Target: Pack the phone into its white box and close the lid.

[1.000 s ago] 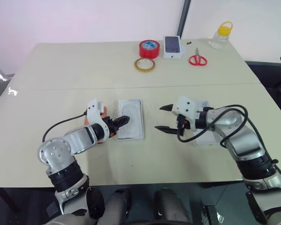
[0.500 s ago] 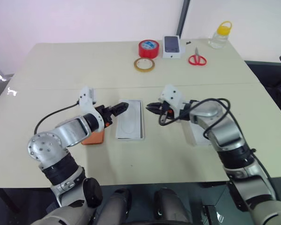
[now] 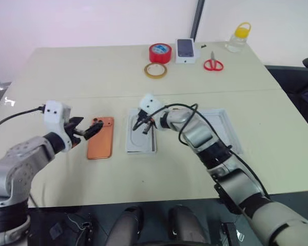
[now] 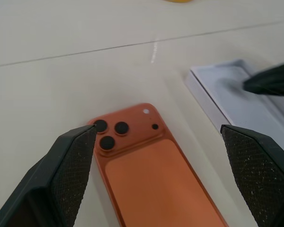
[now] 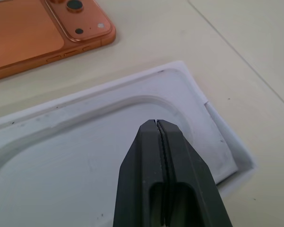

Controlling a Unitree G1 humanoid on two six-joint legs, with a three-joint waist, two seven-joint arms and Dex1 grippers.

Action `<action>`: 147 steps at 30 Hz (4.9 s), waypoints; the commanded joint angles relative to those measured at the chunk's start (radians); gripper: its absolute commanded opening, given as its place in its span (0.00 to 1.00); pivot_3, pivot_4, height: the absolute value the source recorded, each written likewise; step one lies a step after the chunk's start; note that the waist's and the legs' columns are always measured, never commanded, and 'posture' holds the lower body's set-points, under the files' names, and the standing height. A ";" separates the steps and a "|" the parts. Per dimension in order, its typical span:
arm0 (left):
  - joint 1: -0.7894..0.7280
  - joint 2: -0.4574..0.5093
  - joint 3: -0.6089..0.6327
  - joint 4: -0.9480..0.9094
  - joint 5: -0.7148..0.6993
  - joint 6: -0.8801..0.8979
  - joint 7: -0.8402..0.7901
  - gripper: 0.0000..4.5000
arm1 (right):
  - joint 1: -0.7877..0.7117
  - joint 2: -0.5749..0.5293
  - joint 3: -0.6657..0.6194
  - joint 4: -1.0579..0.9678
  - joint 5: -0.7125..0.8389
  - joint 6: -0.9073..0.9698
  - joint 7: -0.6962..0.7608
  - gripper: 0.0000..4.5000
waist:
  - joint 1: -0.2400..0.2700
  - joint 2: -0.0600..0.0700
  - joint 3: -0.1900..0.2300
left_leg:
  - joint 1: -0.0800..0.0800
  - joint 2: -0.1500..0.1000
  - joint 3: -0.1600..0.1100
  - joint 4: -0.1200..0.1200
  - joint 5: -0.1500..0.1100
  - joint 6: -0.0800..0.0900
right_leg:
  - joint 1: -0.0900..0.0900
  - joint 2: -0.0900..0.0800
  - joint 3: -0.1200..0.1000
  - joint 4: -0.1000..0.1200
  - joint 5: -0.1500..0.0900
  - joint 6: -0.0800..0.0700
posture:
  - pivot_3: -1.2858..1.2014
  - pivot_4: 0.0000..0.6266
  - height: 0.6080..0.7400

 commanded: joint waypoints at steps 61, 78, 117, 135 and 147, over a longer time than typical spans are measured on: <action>-0.186 -0.202 0.172 0.109 -0.151 0.717 0.203 0.99 | -0.128 0.178 0.333 0.042 -0.228 -0.009 0.191 0.00 | -0.007 0.001 0.000 | 0.001 0.000 -0.001 0.001 0.000 0.000 | -0.001 0.001 -0.001 0.003 0.000 0.000 | 0.52 0.24 1.00; -0.213 -0.356 0.164 0.103 -0.238 0.736 0.233 0.99 | -0.066 0.104 0.314 -0.058 -0.271 -0.014 0.247 0.00 | 0.008 0.001 -0.002 | 0.002 -0.001 -0.002 0.002 0.000 0.000 | -0.001 0.000 -0.002 0.001 0.000 0.000 | 0.52 0.24 1.00; -0.237 -0.485 0.435 0.263 -0.509 0.736 0.558 0.51 | 0.015 -0.076 0.190 -0.418 -0.224 0.161 0.306 0.00 | -0.004 0.000 -0.002 | 0.000 0.000 -0.003 0.002 0.000 0.000 | 0.001 0.000 -0.002 0.002 0.000 0.000 | 0.52 0.24 1.00; -0.340 -0.466 0.388 0.304 -0.820 0.613 0.767 0.02 | 0.105 -0.232 0.017 -0.615 -0.080 0.162 0.311 0.00 | 0.015 -0.001 -0.001 | 0.000 0.000 -0.002 0.002 0.000 0.000 | 0.001 0.000 -0.002 0.001 0.000 0.000 | 0.52 0.24 1.00; -0.263 -0.466 -0.055 0.285 -1.239 0.259 1.122 0.02 | 0.242 -0.427 -0.147 -0.678 0.042 0.031 0.334 0.00 | 0.020 -0.002 -0.001 | -0.001 0.000 -0.001 0.003 0.000 0.001 | 0.001 0.000 0.000 0.000 0.000 0.000 | 0.52 0.24 1.00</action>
